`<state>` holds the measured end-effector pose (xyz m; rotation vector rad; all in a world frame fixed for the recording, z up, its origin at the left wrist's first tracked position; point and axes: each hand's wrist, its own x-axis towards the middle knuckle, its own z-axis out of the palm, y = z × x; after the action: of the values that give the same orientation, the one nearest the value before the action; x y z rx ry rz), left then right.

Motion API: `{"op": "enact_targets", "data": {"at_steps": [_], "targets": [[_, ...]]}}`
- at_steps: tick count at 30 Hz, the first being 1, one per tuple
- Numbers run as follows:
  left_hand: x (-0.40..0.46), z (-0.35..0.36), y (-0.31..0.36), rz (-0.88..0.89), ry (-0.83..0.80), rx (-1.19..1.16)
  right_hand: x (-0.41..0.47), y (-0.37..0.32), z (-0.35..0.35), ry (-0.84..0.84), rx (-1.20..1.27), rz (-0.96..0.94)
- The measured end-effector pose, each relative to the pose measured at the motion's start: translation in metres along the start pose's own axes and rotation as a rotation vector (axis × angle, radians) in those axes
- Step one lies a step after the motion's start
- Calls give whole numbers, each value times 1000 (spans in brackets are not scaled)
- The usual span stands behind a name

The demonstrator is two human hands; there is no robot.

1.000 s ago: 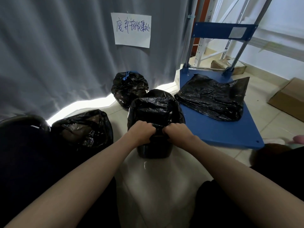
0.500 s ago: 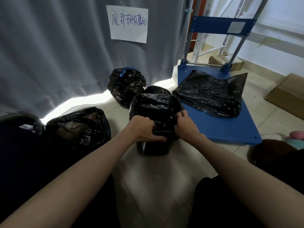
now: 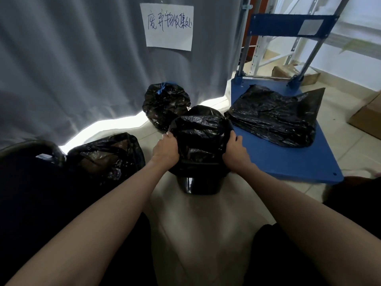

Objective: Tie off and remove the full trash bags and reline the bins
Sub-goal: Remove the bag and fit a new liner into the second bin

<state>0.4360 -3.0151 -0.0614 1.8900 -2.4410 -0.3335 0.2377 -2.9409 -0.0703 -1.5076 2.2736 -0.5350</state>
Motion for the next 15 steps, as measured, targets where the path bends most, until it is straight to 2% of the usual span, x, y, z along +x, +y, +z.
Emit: {"op": "enact_targets", "data": {"at_steps": [5, 11, 15], "targets": [[6, -5, -10, -76, -29, 26, 11, -16, 8, -4, -24, -38], [24, -20, -41, -70, -9, 380, 35, -45, 23, -11, 127, -84], [42, -27, -60, -91, 3, 490, 56, -66, 34, 26, 66, -148]]}}
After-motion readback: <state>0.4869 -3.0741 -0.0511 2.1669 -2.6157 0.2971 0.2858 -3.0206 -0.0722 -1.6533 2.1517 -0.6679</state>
